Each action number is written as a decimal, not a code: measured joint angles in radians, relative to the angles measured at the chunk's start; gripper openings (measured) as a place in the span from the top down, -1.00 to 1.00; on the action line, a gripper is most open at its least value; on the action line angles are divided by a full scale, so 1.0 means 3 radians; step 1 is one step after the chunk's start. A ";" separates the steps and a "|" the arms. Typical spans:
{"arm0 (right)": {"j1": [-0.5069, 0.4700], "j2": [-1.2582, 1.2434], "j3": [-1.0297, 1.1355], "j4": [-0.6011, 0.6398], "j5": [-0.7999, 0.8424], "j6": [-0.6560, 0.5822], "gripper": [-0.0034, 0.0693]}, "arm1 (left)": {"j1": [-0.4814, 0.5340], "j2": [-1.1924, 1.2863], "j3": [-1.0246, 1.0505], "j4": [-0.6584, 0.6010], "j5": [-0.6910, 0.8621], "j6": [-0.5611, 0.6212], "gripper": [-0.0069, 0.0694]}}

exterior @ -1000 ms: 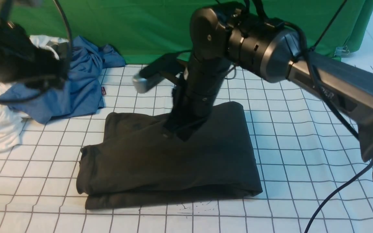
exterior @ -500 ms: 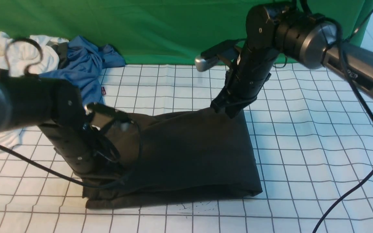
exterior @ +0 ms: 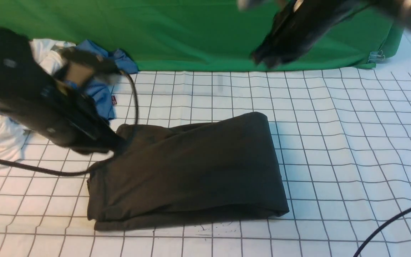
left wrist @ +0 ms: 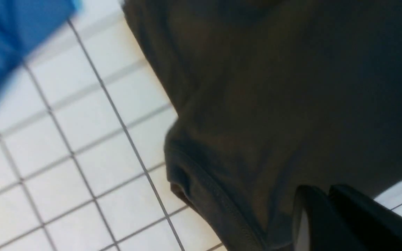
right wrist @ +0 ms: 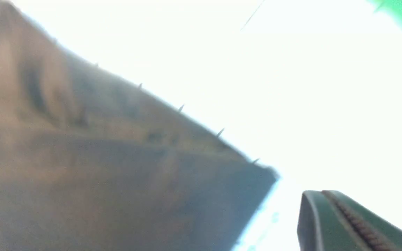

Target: Fold a long-sleeved shirt over a white checkered tablecloth.

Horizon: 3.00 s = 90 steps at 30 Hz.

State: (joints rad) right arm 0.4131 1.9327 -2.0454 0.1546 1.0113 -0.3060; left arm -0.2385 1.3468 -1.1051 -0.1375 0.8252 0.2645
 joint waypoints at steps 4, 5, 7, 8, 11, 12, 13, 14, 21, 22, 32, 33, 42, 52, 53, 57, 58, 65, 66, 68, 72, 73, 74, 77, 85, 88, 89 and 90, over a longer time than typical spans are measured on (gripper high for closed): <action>-0.0020 -0.0586 0.0122 0.0001 -0.0049 -0.0044 0.81 | 0.0000 -0.0677 0.0059 0.0041 0.0020 -0.0085 0.79; -0.0020 -0.0842 0.0277 0.0008 -0.0114 -0.0054 0.80 | 0.0000 -0.0932 0.0141 0.0047 0.0016 -0.0108 0.79; -0.0020 -0.1104 0.0499 0.0016 -0.0252 -0.0062 0.80 | 0.0000 -0.1183 0.0254 0.0047 0.0020 -0.0113 0.79; -0.0020 -0.1338 0.0733 0.0023 -0.0370 -0.0077 0.80 | 0.0000 -0.1397 0.0374 0.0047 0.0016 -0.0124 0.79; -0.0020 -0.1955 0.1424 0.0076 -0.0834 -0.0087 0.80 | 0.0000 -0.1922 0.0743 0.0047 -0.0026 -0.0176 0.79; -0.0020 -0.2198 0.1711 0.0106 -0.1045 -0.0087 0.80 | 0.0000 -0.2097 0.0879 0.0047 -0.0060 -0.0190 0.79; -0.0020 -0.2352 0.1897 0.0129 -0.1185 -0.0091 0.80 | 0.0000 -0.2273 0.1017 0.0047 -0.0106 -0.0202 0.79; -0.0020 -0.2542 0.2080 0.0142 -0.1359 -0.0094 0.80 | 0.0000 -0.2415 0.1126 0.0047 -0.0161 -0.0223 0.79; -0.0020 -0.3612 0.3271 0.0160 -0.2205 -0.0108 0.81 | 0.0000 -0.3515 0.1907 0.0047 -0.0578 -0.0416 0.79; -0.0020 -0.3736 0.3395 0.0162 -0.2280 -0.0108 0.81 | 0.0000 -0.3634 0.1969 0.0047 -0.0601 -0.0434 0.79; -0.0020 -0.4516 0.3883 0.0164 -0.2593 -0.0111 0.80 | 0.0000 -0.4029 0.2116 0.0106 -0.0623 -0.0444 0.79; -0.0020 -0.4537 0.3887 0.0164 -0.2596 -0.0111 0.80 | 0.0000 -0.4033 0.2116 0.0106 -0.0623 -0.0444 0.79; -0.0020 -0.4563 0.3889 0.0164 -0.2578 0.0008 0.77 | 0.0000 -0.4032 0.2116 0.0106 -0.0623 -0.0444 0.78; -0.0020 -0.4563 0.3889 0.0164 -0.2572 0.0055 0.68 | 0.0000 -0.4032 0.2116 0.0107 -0.0623 -0.0444 0.76; -0.0020 -0.4563 0.3889 0.0164 -0.2572 0.0055 0.68 | 0.0000 -0.4032 0.2116 0.0107 -0.0623 -0.0444 0.76; -0.0020 -0.4563 0.3893 0.0164 -0.2578 0.0055 0.66 | 0.0000 -0.4032 0.2116 0.0107 -0.0623 -0.0444 0.75; -0.0020 -0.4563 0.3915 0.0164 -0.2609 0.0059 0.66 | 0.0000 -0.4032 0.2116 0.0107 -0.0623 -0.0444 0.75; -0.0188 -0.4950 0.4584 0.0081 -0.2933 0.0069 0.87 | 0.0000 -0.4032 0.2116 0.0121 -0.0623 -0.0444 0.73; -0.0308 -0.5058 0.4777 0.0029 -0.2963 0.0069 0.87 | 0.0000 -0.4032 0.2116 0.0121 -0.0623 -0.0444 0.73; -0.0526 -0.5276 0.5087 -0.0077 -0.3004 0.0073 0.87 | 0.0000 -0.4032 0.2116 0.0121 -0.0623 -0.0444 0.72; -0.0998 -0.5731 0.5812 -0.0497 -0.3016 0.0558 0.87 | 0.0000 -0.4032 0.2116 0.0121 -0.0623 -0.0444 0.72; -0.1095 -0.5817 0.5979 -0.0610 -0.3009 0.0712 0.87 | 0.0000 -0.4032 0.2116 0.0121 -0.0623 -0.0444 0.72; -0.1179 -0.5939 0.6130 -0.0695 -0.2979 0.0883 0.87 | 0.0000 -0.4032 0.2116 0.0121 -0.0623 -0.0444 0.71; -0.1320 -0.6136 0.6429 -0.0798 -0.2917 0.0996 0.87 | 0.0000 -0.4032 0.2116 0.0121 -0.0623 -0.0444 0.70; -0.1404 -0.6438 0.6843 -0.0854 -0.2861 0.1020 0.87 | 0.0000 -0.4032 0.2116 0.0121 -0.0623 -0.0444 0.69; -0.1404 -0.6442 0.6843 -0.0857 -0.2741 0.1020 0.87 | 0.0000 -0.4032 0.2116 0.0121 -0.0623 -0.0444 0.69; -0.1404 -0.6442 0.6844 -0.0857 -0.2677 0.1020 0.87 | 0.0000 -0.4032 0.2116 0.0121 -0.0623 -0.0444 0.68; -0.1404 -0.6442 0.6847 -0.0857 -0.2652 0.1020 0.87 | 0.0000 -0.4032 0.2116 0.0121 -0.0623 -0.0444 0.67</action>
State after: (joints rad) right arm -0.0082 0.0000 0.0086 -0.1024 0.2158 0.0000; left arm -0.2385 0.1372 -0.4703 -0.1013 0.6381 0.1312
